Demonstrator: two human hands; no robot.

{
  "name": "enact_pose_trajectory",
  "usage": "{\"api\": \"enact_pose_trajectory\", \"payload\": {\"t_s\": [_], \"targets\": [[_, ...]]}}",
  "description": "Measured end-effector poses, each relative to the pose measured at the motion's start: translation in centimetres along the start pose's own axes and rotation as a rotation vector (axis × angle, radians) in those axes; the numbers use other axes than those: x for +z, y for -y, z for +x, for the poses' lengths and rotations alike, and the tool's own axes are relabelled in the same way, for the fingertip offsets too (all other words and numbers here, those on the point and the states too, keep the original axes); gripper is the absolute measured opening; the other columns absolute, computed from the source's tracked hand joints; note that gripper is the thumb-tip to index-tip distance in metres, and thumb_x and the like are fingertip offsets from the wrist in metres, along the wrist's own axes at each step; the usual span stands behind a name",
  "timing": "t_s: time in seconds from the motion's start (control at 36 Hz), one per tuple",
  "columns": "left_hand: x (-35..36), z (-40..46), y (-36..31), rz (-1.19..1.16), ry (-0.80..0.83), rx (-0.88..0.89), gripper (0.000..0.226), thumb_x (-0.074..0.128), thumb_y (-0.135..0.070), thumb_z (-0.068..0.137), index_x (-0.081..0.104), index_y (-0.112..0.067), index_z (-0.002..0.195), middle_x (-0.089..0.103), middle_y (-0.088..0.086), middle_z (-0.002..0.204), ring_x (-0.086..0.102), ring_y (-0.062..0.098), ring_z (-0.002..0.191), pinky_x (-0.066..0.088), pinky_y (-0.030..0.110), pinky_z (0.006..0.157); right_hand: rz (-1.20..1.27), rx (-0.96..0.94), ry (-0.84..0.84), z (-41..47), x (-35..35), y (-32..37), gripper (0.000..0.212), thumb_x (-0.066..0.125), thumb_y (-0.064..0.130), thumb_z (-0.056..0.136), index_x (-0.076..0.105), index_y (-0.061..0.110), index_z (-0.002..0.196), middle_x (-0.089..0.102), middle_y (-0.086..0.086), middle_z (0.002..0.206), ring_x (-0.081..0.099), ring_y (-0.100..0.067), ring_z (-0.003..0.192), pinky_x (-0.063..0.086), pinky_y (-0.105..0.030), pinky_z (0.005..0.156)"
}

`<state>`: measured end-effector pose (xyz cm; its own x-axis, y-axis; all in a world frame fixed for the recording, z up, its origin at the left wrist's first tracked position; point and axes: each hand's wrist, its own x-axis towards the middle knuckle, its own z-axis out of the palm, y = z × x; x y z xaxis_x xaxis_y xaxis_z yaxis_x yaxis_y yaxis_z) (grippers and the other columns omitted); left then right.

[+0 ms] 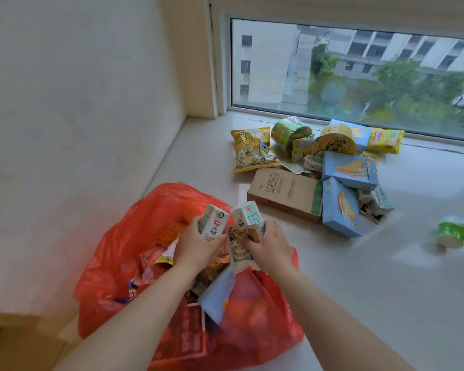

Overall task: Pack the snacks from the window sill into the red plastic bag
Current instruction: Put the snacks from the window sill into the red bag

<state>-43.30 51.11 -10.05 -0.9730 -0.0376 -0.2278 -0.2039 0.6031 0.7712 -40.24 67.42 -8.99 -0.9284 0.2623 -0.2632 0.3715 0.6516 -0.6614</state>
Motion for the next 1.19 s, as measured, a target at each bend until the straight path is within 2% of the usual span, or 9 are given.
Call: {"api": "enact_pose_trajectory", "payload": {"t_s": [0.17,0.33,0.44,0.56,0.67,0.72,0.81,0.97,1.19], "targets": [[-2.1,-0.5,4.0,0.515,0.084,0.108,0.071,0.069,-0.048,0.076,0.038,-0.022,0.135,0.051,-0.001,0.125,0.052,0.019,0.113,0.046,0.033,0.085,-0.149,-0.037,0.018,-1.3,3.2,0.0,0.047,0.065,0.039,0.082,0.047,0.008,0.112,0.044,-0.004,0.112,0.051,-0.021,0.103,0.035,-0.026,0.070],[-3.1,-0.6,7.2,0.759,0.180,0.131,0.084,0.063,-0.055,0.080,0.024,-0.021,0.146,0.041,0.000,0.141,0.041,0.020,0.126,0.036,0.034,0.103,-0.248,0.016,0.087,-2.0,5.8,0.0,0.051,0.065,0.044,0.080,0.045,0.012,0.115,0.042,-0.001,0.115,0.051,-0.020,0.103,0.039,-0.026,0.069],[-3.3,-0.1,7.6,0.815,0.201,0.146,0.085,0.059,-0.058,0.081,0.021,-0.022,0.147,0.040,0.001,0.141,0.040,0.021,0.126,0.037,0.035,0.101,-0.258,0.090,0.099,-2.0,7.2,0.4,0.055,0.064,0.046,0.080,0.045,0.011,0.118,0.041,-0.002,0.118,0.051,-0.020,0.105,0.040,-0.027,0.072],[-3.4,0.7,7.5,0.827,0.208,0.104,0.082,0.056,-0.057,0.084,0.020,-0.020,0.148,0.032,0.002,0.148,0.035,0.023,0.130,0.036,0.038,0.105,-0.287,0.142,0.100,-1.7,8.2,1.1,0.064,0.061,0.048,0.080,0.042,0.009,0.126,0.040,-0.005,0.126,0.048,-0.023,0.114,0.044,-0.032,0.090],[-3.7,1.3,7.8,0.853,0.157,0.095,0.075,0.056,-0.046,0.089,0.017,-0.021,0.148,0.028,0.002,0.147,0.032,0.025,0.131,0.036,0.040,0.102,-0.286,0.116,0.053,-1.9,9.1,2.0,0.075,0.056,0.042,0.086,0.022,0.009,0.144,0.027,-0.010,0.141,0.039,-0.028,0.126,0.039,-0.036,0.104],[-3.9,1.3,8.1,0.884,0.144,0.098,0.073,0.052,-0.039,0.093,0.011,-0.020,0.150,0.022,0.003,0.151,0.029,0.025,0.133,0.035,0.040,0.102,-0.296,0.097,0.042,-2.1,9.4,2.4,0.070,0.053,0.039,0.089,0.021,0.013,0.146,0.022,-0.010,0.143,0.037,-0.029,0.127,0.038,-0.035,0.104],[-3.8,1.4,8.2,0.917,0.163,0.117,0.069,0.043,-0.037,0.098,0.003,-0.018,0.151,0.017,0.004,0.154,0.028,0.026,0.135,0.033,0.040,0.104,-0.385,0.056,0.089,-2.4,9.8,2.7,0.054,0.045,0.039,0.094,0.032,0.012,0.139,0.026,-0.009,0.142,0.037,-0.029,0.123,0.037,-0.035,0.101],[-3.7,2.0,7.8,0.917,0.258,0.112,0.073,0.036,-0.048,0.097,-0.002,-0.017,0.151,0.007,0.005,0.157,0.019,0.028,0.140,0.027,0.046,0.111,-0.377,0.072,0.139,-2.0,9.7,2.5,0.056,0.043,0.041,0.095,0.030,0.014,0.142,0.012,-0.005,0.151,0.029,-0.029,0.131,0.039,-0.038,0.101],[-3.8,2.0,6.3,0.813,0.226,0.220,0.065,0.038,-0.047,0.096,0.014,-0.018,0.150,0.020,0.005,0.155,0.015,0.026,0.143,0.022,0.044,0.115,-0.206,0.117,0.074,-1.4,9.4,1.4,0.048,0.043,0.040,0.094,0.044,0.016,0.135,0.027,-0.004,0.144,0.034,-0.027,0.129,0.038,-0.039,0.103]]}}
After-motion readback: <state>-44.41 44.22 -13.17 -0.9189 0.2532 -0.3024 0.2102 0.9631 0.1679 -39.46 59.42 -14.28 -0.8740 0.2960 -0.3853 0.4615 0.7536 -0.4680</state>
